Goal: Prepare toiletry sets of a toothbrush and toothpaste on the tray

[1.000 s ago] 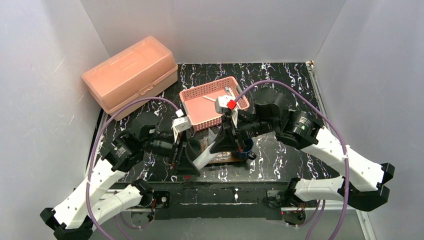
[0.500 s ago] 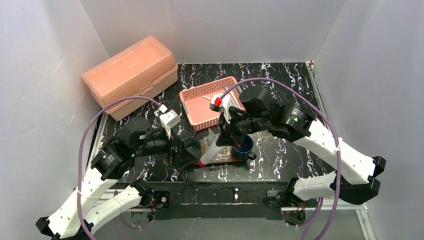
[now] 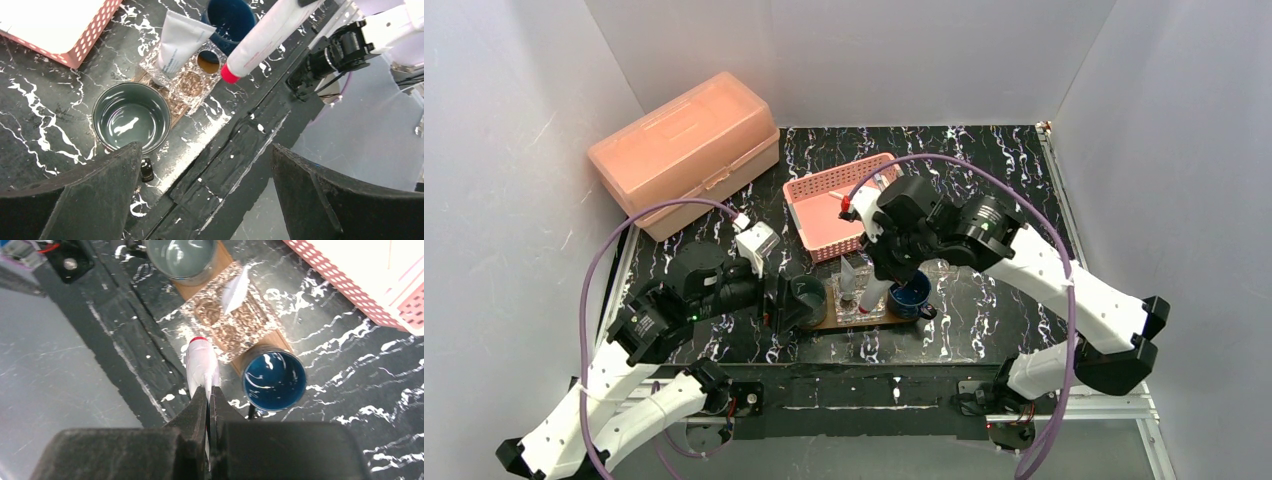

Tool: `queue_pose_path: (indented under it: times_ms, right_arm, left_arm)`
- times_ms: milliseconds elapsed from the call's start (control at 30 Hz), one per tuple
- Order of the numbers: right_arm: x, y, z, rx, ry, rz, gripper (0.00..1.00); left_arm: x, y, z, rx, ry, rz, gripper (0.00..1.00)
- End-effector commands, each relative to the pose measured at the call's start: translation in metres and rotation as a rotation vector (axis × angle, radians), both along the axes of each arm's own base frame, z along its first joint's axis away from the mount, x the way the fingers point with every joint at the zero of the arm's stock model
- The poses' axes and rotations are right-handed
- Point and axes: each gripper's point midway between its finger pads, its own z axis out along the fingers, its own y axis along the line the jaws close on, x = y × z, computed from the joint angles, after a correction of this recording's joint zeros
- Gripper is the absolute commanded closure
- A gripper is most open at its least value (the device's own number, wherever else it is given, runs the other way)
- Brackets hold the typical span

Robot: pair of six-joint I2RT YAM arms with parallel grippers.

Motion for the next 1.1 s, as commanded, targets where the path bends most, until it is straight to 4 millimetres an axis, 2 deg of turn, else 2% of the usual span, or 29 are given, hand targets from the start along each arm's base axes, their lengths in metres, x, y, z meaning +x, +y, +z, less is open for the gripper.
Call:
queue_pose_path:
  times_ms: [0, 300, 700, 1067]
  right_arm:
    - [0.027, 0.001, 0.014, -0.013, -0.099, -0.110, 0.99]
    - [0.056, 0.012, 0.011, -0.044, -0.162, -0.208, 0.99]
    - [0.066, 0.031, -0.007, -0.058, -0.153, -0.204, 0.99]
    - [0.073, 0.030, -0.024, -0.111, -0.165, -0.226, 0.99]
  left_arm:
    - [0.009, 0.010, -0.015, 0.051, -0.019, 0.060, 0.02]
    - [0.023, 0.021, -0.031, 0.097, -0.041, 0.151, 0.02]
    - [0.026, 0.022, -0.034, 0.108, -0.045, 0.159, 0.02]
    - [0.026, 0.021, -0.034, 0.108, -0.047, 0.156, 0.02]
